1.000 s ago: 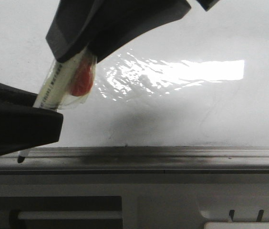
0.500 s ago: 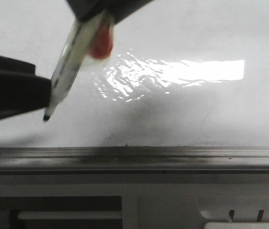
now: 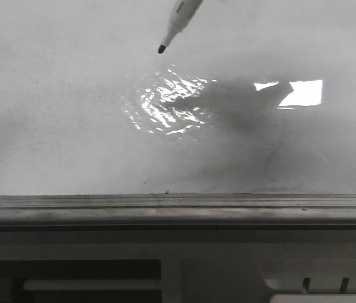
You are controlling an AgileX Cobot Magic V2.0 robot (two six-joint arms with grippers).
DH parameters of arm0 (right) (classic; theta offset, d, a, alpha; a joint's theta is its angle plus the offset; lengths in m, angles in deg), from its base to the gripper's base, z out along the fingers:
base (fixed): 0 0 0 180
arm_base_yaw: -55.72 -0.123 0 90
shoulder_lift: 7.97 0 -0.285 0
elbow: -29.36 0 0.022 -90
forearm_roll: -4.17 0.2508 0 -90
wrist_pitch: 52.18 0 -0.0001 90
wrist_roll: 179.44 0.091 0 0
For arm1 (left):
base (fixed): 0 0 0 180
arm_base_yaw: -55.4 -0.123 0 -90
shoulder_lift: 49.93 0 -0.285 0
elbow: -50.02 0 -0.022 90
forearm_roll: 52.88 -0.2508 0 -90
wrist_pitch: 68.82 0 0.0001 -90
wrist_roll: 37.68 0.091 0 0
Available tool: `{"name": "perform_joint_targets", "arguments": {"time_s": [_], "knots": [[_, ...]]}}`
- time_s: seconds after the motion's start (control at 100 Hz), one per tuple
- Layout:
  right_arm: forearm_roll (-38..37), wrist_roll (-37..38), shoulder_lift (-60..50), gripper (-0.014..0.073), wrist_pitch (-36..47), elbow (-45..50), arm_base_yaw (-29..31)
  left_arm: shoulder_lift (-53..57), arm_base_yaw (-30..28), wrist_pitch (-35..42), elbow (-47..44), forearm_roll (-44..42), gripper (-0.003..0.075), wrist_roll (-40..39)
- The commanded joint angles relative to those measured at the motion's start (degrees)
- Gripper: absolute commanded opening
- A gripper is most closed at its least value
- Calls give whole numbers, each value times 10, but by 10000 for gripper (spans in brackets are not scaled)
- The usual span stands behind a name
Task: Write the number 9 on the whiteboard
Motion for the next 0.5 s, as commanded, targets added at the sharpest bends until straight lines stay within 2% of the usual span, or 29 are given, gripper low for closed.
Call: {"name": "perform_joint_targets", "arguments": {"time_s": [0.0, 0.21, 0.36, 0.49], "knots": [[-3, 0, 3, -58, 58, -21, 17, 2, -1, 31, 26, 14, 347, -2], [-3, 0, 25, -58, 66, -22, 39, 2, -1, 30, 26, 18, 347, -6], [-2, 0, 63, -58, 112, -30, 36, 2, -1, 31, 26, 21, 347, -7], [-2, -3, 108, -59, 76, -50, 13, 2, -1, 31, 26, 27, 347, -8]]}}
